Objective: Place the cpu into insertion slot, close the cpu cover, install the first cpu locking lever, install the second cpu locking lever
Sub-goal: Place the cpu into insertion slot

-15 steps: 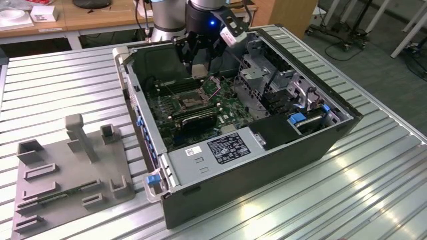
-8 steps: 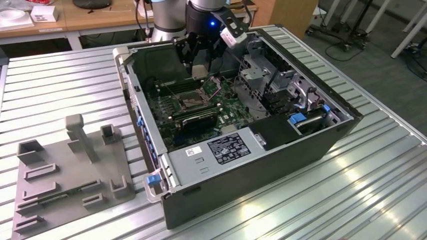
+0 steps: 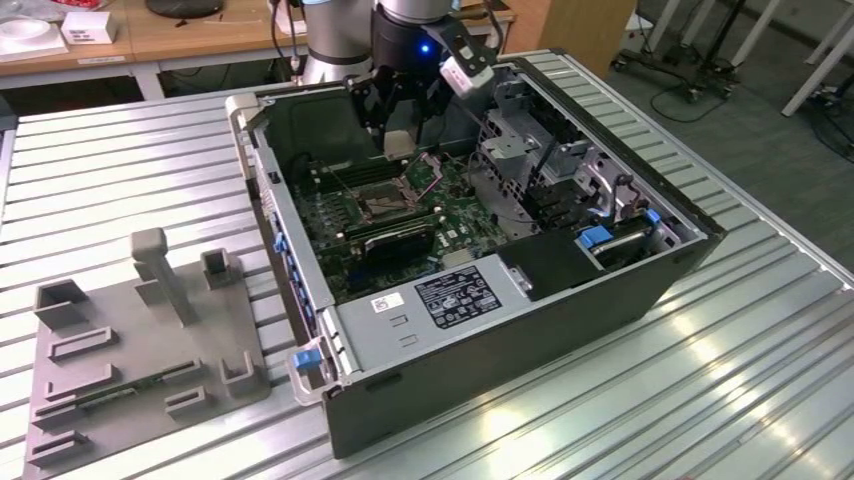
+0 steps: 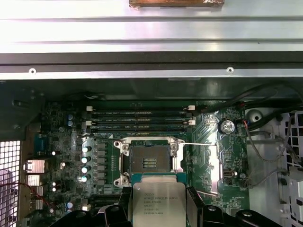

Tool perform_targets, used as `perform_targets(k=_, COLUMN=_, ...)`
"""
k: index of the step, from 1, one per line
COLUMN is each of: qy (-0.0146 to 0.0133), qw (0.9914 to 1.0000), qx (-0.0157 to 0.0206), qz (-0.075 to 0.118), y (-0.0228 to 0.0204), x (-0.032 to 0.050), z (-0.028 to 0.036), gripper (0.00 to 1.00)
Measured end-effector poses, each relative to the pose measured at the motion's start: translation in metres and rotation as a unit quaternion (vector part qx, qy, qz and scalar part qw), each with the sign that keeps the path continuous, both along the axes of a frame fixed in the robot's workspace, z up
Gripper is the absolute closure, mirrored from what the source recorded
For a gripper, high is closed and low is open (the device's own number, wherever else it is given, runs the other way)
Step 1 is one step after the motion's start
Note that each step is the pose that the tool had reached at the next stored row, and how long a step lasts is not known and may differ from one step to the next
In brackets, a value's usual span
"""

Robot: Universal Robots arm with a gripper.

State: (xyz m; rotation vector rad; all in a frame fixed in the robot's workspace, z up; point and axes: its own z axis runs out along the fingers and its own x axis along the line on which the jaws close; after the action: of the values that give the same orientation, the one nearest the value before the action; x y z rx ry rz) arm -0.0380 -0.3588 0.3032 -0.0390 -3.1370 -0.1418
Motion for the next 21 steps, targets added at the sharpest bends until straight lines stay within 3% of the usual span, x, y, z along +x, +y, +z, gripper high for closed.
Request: perform_targets(k=21, qy=0.0, qw=1.0, qx=0.0, qz=0.0, y=0.0, x=0.0, z=-0.0156, gripper=0.46)
